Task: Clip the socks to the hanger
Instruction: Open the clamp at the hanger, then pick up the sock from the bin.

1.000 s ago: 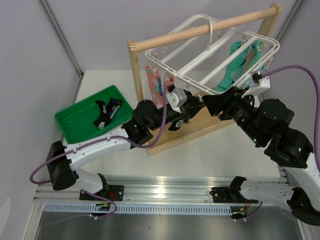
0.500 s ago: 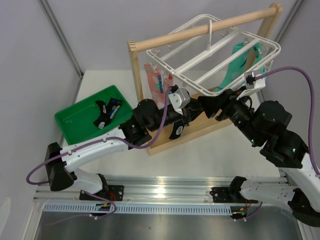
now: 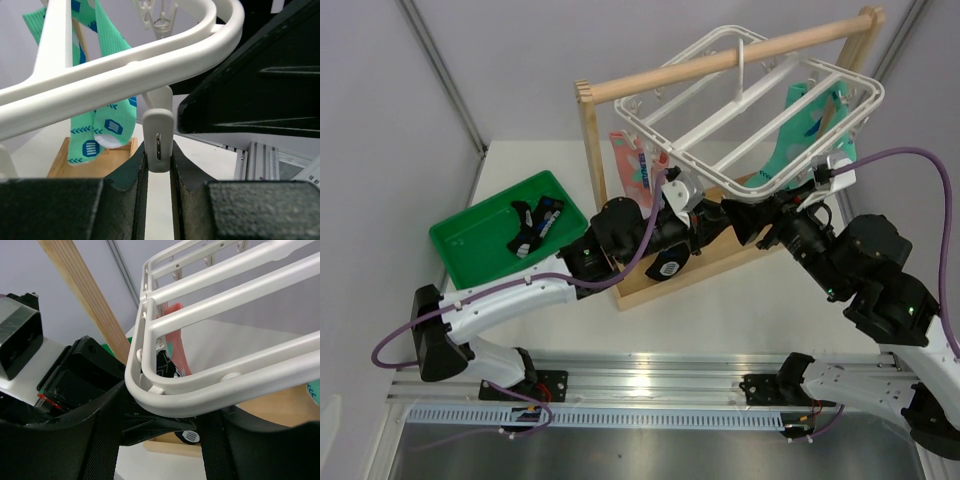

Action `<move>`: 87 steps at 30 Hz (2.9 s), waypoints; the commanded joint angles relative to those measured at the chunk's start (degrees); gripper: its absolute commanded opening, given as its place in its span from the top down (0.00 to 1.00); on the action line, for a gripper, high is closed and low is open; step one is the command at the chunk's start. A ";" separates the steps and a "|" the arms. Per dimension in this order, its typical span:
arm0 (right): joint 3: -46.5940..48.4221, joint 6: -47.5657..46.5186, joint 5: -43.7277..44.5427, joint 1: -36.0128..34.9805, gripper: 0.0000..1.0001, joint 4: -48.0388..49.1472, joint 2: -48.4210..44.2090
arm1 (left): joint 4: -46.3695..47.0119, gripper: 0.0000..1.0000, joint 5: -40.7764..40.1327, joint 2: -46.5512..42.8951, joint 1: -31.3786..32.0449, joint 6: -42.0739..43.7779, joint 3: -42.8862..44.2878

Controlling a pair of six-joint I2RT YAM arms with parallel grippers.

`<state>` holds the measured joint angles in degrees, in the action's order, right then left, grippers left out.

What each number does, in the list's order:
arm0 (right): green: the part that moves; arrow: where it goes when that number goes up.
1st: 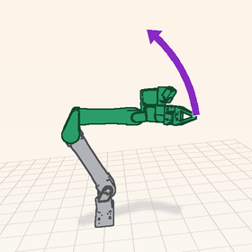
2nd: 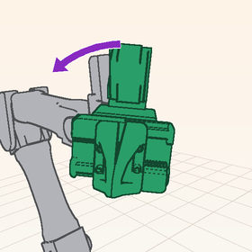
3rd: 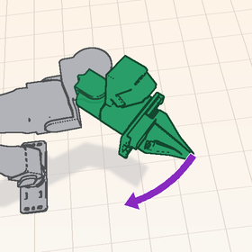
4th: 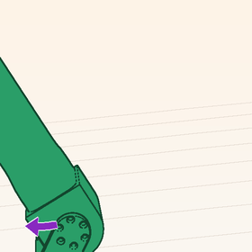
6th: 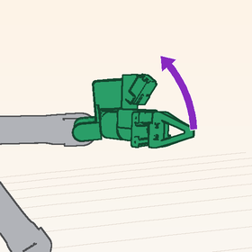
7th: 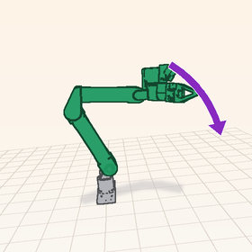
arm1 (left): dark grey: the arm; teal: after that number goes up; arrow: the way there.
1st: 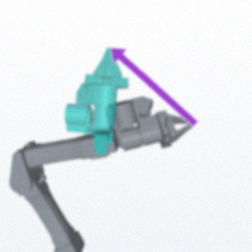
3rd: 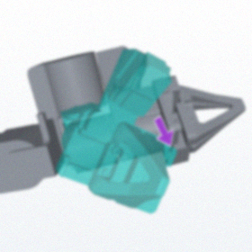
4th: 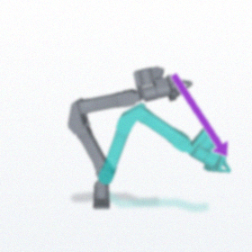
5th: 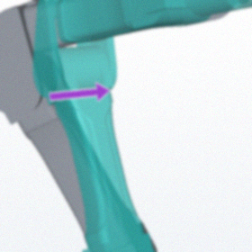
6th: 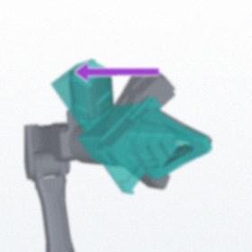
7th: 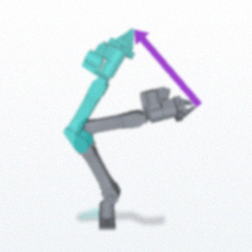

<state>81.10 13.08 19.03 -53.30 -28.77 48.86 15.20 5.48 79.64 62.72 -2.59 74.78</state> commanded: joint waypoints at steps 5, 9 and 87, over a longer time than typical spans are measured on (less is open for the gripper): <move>0.20 -2.01 0.48 -0.58 0.42 4.52 0.27 | -2.46 0.99 -1.70 1.49 1.53 -4.26 1.86; 0.11 -1.66 0.49 -0.67 0.42 4.52 0.97 | -2.90 0.99 -2.13 1.66 1.79 -4.62 2.12; -2.26 1.86 9.01 -2.69 1.00 3.81 0.71 | -45.35 0.00 -16.56 -23.96 -50.14 -28.00 -25.85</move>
<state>79.18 14.81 26.98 -56.03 -27.07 49.93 -31.77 -17.19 48.49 17.21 -30.02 45.95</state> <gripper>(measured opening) 0.289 0.994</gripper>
